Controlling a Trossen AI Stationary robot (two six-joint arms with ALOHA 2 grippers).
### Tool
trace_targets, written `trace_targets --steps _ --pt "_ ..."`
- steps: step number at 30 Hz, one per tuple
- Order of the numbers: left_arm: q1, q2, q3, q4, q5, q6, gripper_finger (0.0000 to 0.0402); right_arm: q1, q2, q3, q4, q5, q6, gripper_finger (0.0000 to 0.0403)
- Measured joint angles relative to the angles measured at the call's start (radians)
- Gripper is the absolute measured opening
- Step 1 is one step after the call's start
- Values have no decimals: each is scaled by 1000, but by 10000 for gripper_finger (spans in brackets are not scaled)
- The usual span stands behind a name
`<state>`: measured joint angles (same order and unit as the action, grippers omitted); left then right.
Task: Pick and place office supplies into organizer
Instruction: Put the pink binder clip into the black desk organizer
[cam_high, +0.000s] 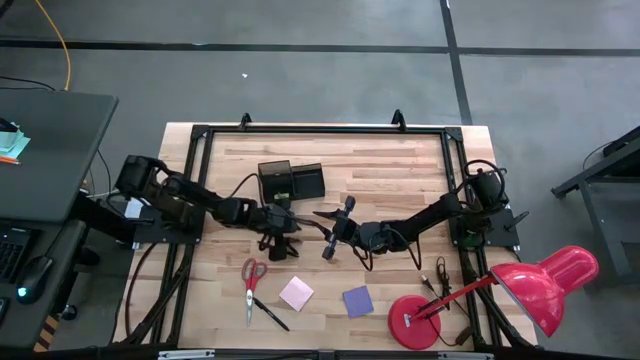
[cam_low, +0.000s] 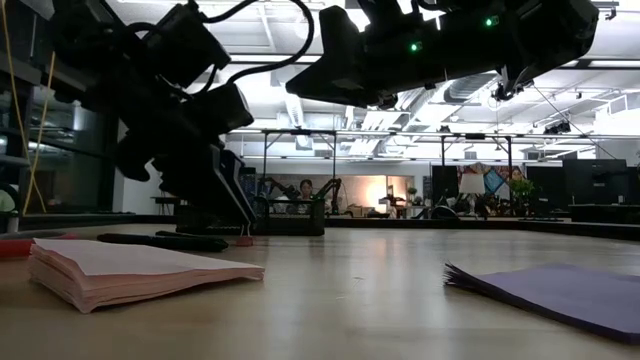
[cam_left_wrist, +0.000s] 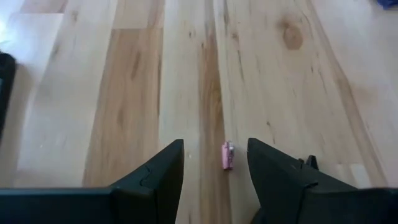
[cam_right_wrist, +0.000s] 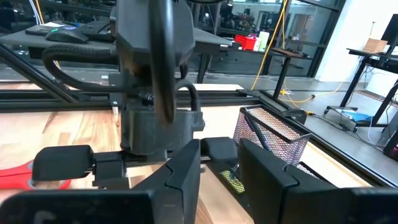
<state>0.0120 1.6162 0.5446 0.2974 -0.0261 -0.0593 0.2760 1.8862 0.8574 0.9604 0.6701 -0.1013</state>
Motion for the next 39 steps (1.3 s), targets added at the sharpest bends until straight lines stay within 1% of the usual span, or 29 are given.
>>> trace_targets --steps 20,27,39 --pt "0 7 0 0 18 1 161 -1 0 0 0 0 1 103" --pt "0 68 1 51 23 0 161 -1 0 0 -7 -1 19 103" --pt "1 66 17 37 36 2 161 -2 0 0 -21 -5 29 103"
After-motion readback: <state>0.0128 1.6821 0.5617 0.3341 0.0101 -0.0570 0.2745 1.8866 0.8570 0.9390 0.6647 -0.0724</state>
